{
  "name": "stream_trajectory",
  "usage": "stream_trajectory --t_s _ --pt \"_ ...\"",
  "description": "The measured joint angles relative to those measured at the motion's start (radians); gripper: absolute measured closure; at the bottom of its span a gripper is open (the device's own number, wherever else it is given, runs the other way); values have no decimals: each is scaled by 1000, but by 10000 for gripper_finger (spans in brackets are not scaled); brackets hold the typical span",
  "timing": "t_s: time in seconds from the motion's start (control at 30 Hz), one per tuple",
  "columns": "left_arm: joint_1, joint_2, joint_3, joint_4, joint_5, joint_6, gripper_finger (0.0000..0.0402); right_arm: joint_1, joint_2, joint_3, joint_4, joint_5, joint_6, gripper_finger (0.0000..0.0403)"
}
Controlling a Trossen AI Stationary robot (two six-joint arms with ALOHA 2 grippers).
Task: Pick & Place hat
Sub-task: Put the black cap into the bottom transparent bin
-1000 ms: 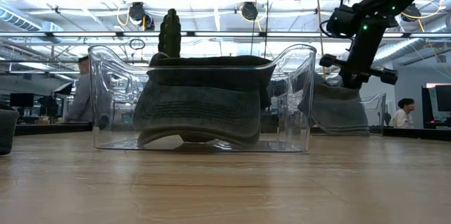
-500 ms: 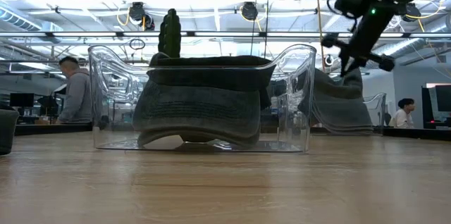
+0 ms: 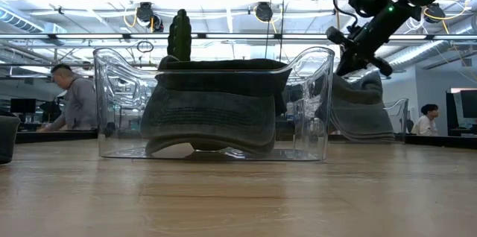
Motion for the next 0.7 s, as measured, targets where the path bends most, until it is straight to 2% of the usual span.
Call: stream_trajectory --t_s 0.17,0.3,0.53,0.7 --pt "7 0 0 0 0 -82 250 0 -20 0 101 -86 -77 403" --pt "3 0 0 -4 2 -164 250 25 -45 0 181 -216 -113 403" --pt "-29 -1 0 -161 3 -261 250 88 -82 0 205 -433 -123 403" --pt "-47 -1 8 -178 2 -260 250 195 -83 0 247 -463 -131 403"
